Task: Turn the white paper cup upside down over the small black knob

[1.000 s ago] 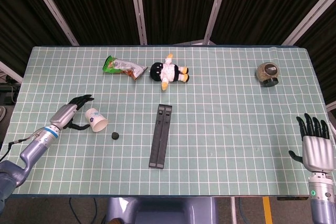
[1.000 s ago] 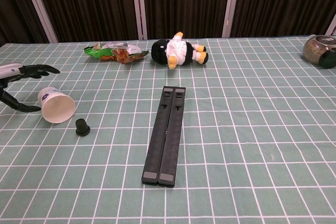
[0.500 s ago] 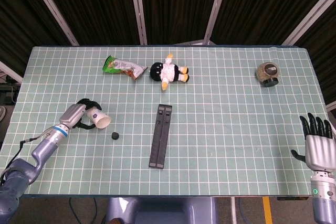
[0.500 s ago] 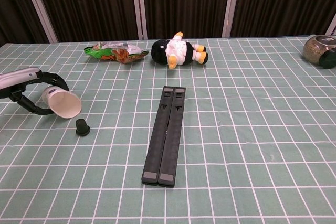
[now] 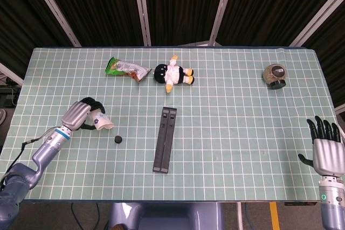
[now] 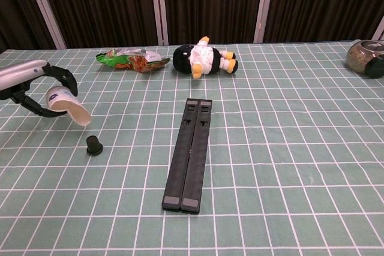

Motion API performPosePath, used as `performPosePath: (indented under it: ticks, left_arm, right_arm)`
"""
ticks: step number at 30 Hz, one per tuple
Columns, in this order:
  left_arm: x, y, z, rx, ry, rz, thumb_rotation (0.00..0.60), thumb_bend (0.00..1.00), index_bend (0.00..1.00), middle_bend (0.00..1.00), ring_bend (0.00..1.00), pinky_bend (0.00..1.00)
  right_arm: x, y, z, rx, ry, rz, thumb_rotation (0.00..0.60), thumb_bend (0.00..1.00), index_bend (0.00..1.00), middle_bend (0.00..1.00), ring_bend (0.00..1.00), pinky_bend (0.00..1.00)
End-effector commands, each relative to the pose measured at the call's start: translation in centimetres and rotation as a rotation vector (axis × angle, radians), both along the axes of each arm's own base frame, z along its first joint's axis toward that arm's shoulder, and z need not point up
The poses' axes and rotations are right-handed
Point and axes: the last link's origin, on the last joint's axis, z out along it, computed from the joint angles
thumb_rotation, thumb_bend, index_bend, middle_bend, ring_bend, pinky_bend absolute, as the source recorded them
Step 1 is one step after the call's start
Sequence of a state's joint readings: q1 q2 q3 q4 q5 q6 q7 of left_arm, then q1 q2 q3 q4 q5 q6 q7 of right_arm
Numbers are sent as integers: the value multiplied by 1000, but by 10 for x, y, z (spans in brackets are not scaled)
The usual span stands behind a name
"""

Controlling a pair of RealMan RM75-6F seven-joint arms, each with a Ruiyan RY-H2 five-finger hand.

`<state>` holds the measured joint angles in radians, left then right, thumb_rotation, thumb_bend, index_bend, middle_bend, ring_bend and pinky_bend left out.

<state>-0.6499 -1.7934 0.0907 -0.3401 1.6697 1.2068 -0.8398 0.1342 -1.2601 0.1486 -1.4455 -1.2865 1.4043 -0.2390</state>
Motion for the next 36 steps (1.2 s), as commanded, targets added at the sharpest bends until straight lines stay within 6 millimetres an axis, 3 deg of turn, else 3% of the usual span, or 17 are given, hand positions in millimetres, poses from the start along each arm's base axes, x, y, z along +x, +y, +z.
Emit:
performPosePath:
  ticks: [1,9,13,24,36]
  left_arm:
    - [22,-6,17,99,164,-264,600,352,481,371,285,196]
    - [47,-34,6,230,542,-696,600,352,470,340,251,161]
    - [53,-42,0,252,610,-770,600,352,467,340,250,161]
    - [65,-54,-21,269,677,-870,600,351,464,328,245,161]
    - [59,-50,-23,266,705,-850,600,352,422,287,206,151]
  right_arm:
    - [0,0,0,0,-2,2,600,0,86,0,0,0]
    - [2,2,1,1,-7,10,600,0,86,0,0,0]
    - [2,3,1,2,-7,11,600,0,86,0,0,0]
    - [0,3,2,2,-7,1,600,0,86,0,0,0]
    - [-3,2,4,-2,-8,-9,600,0,86,0,0,0]
